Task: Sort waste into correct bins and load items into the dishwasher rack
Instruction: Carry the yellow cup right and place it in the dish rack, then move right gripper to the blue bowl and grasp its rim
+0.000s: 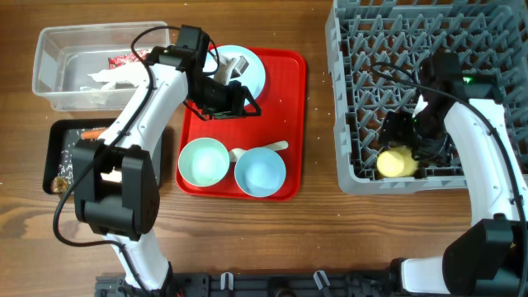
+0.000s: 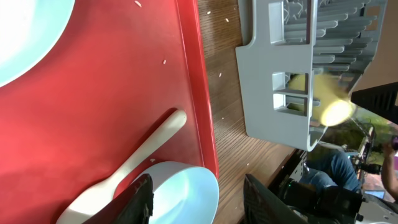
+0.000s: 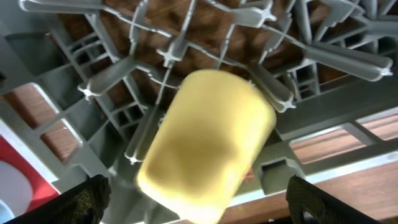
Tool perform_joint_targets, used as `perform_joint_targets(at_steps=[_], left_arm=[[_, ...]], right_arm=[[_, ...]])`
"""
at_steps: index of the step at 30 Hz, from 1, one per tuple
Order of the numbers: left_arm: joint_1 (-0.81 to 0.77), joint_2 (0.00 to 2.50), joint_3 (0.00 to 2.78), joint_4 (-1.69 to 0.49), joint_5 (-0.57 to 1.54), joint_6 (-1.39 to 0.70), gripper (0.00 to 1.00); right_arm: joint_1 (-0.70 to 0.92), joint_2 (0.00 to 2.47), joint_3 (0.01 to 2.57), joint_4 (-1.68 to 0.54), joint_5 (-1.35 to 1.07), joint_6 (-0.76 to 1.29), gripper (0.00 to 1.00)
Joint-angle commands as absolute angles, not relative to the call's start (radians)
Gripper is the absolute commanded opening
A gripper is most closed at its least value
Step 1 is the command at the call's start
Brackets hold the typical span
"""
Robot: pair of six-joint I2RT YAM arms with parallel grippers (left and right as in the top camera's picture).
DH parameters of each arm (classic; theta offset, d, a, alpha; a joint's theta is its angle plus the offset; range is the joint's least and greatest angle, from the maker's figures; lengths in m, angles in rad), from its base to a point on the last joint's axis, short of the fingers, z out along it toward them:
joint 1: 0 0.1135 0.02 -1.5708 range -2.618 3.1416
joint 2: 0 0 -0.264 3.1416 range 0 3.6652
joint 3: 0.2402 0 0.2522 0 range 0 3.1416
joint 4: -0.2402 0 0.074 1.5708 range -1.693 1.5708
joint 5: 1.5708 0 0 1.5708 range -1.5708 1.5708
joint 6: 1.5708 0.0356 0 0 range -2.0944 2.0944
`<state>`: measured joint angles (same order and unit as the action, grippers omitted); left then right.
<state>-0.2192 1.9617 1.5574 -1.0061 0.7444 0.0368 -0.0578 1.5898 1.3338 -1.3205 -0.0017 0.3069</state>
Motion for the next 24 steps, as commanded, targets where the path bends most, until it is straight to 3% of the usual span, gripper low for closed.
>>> perform_joint_targets(at_steps=[1, 8, 14, 18, 24], left_arm=[[-0.223, 1.941, 1.571, -1.003, 0.738, 0.045, 0.47], [-0.223, 1.941, 1.571, -1.003, 0.738, 0.044, 0.47], [-0.19, 1.888, 1.571, -1.004, 0.716, 0.005, 0.5], [-0.151, 1.777, 1.571, -1.018, 0.514, -0.103, 0.5], [-0.147, 1.693, 1.571, -1.031, 0.188, -0.195, 0.58]], right_arm=[[-0.059, 1.6, 1.342, -1.306, -0.028, 0.288, 0.93], [-0.021, 1.562, 1.502, -1.317, -0.159, 0.209, 0.85], [0.221, 1.564, 1.547, -1.267, -0.159, 0.281, 0.84], [0.388, 1.569, 1.531, -1.188, -0.157, 0.391, 0.8], [0.549, 1.604, 1.37, -0.979, -0.135, 0.527, 0.66]])
